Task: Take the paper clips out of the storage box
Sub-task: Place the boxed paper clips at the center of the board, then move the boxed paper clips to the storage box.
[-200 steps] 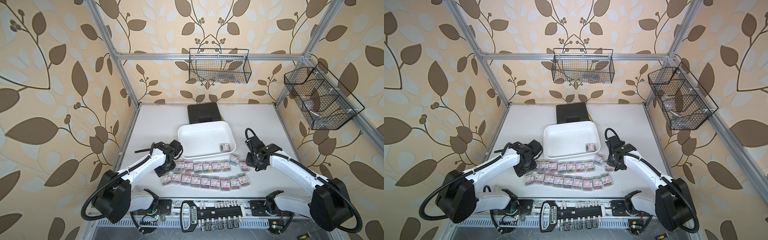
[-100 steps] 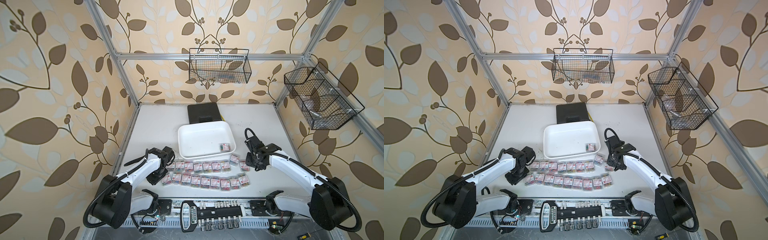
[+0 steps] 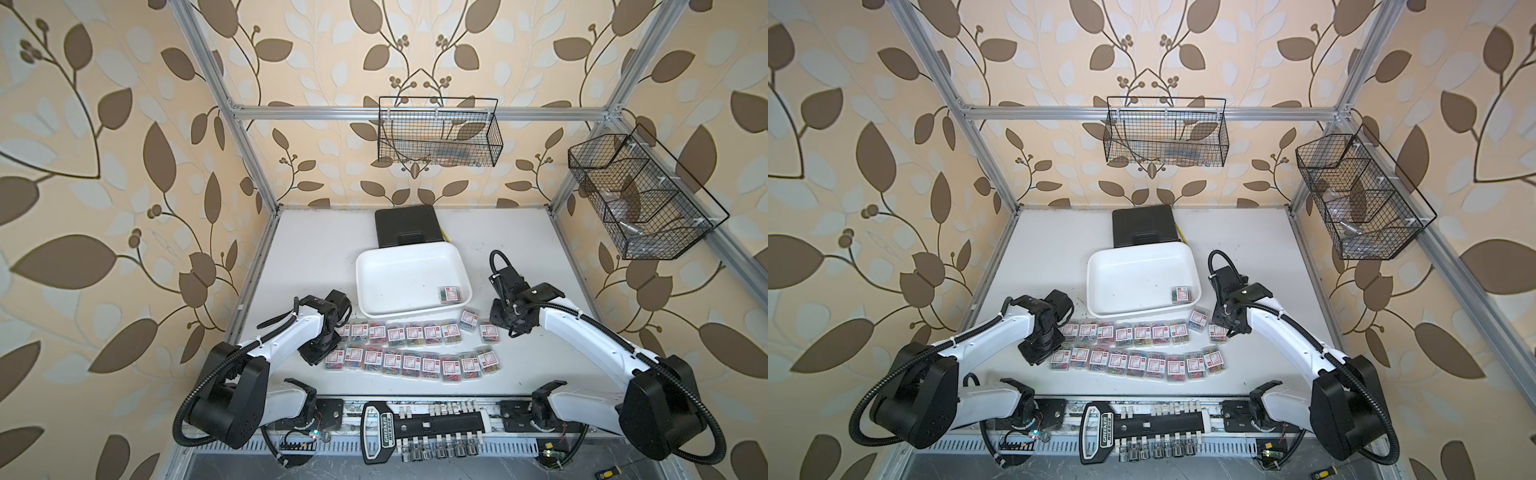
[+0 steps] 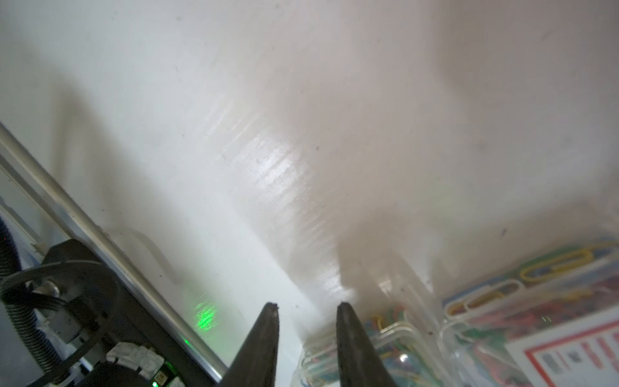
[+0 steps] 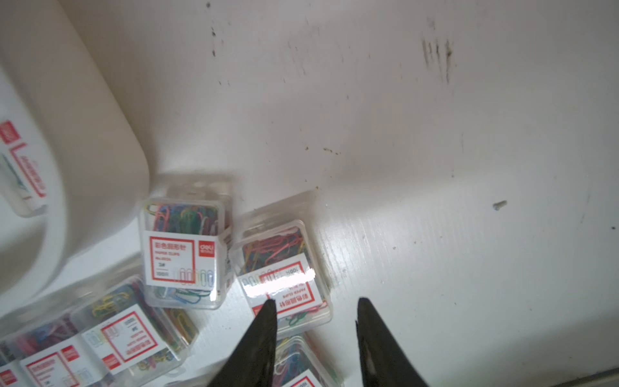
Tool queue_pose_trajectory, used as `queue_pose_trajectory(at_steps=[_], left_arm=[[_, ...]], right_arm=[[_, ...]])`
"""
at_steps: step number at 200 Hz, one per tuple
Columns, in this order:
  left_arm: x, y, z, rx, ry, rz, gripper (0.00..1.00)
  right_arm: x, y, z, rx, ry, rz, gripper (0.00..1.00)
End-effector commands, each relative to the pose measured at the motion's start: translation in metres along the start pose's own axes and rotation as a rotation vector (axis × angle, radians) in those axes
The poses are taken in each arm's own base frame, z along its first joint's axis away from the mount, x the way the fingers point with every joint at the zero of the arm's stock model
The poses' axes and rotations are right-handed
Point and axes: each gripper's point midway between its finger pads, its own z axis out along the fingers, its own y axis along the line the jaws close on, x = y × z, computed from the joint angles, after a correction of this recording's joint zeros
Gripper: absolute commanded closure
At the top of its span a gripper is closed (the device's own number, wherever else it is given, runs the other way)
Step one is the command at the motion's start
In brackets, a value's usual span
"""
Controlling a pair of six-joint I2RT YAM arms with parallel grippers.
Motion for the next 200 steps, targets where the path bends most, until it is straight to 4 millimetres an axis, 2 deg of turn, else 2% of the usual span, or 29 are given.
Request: queue_pose_trajectory(at_steps=[1, 22, 43, 57, 61, 65, 71, 89, 104, 138, 175, 200], left_arm=[[0.006, -0.004, -0.002, 0.029, 0.042, 0.012, 0.68], [0.011, -0.008, -0.001, 0.070, 0.059, 0.021, 0.68], [0.015, -0.013, 0.002, 0.104, 0.078, 0.034, 0.68], [0.016, -0.014, 0.001, 0.118, 0.078, 0.044, 0.68], [0.016, -0.014, 0.001, 0.122, 0.079, 0.049, 0.68], [0.016, -0.014, 0.000, 0.125, 0.078, 0.053, 0.68], [0.016, -0.013, -0.001, 0.127, 0.075, 0.055, 0.68], [0.016, -0.007, -0.003, 0.118, 0.066, 0.054, 0.67], [0.015, 0.001, -0.004, 0.096, 0.056, 0.040, 0.64], [0.009, 0.005, -0.017, 0.096, 0.032, 0.022, 0.57], [-0.007, 0.006, -0.048, 0.105, -0.027, 0.003, 0.52], [-0.021, 0.004, -0.073, 0.113, -0.078, 0.006, 0.49]], right_arm=[[-0.031, 0.014, -0.018, -0.008, -0.092, 0.000, 0.58], [-0.057, 0.037, -0.033, -0.051, -0.152, 0.007, 0.58], [-0.078, 0.075, -0.046, -0.120, -0.218, -0.012, 0.55], [-0.084, 0.103, -0.051, -0.150, -0.231, -0.050, 0.54], [-0.082, 0.109, -0.047, -0.142, -0.222, -0.068, 0.54], [-0.088, 0.119, -0.056, -0.162, -0.240, -0.074, 0.54], [-0.088, 0.131, -0.056, -0.164, -0.240, -0.099, 0.53], [-0.087, 0.154, -0.056, -0.175, -0.241, -0.148, 0.52], [-0.084, 0.162, -0.048, -0.198, -0.219, -0.154, 0.50], [-0.088, 0.171, -0.030, -0.202, -0.188, -0.149, 0.48], [-0.099, 0.182, -0.016, -0.196, -0.171, -0.155, 0.46], [-0.109, 0.180, -0.002, -0.172, -0.157, -0.147, 0.45]])
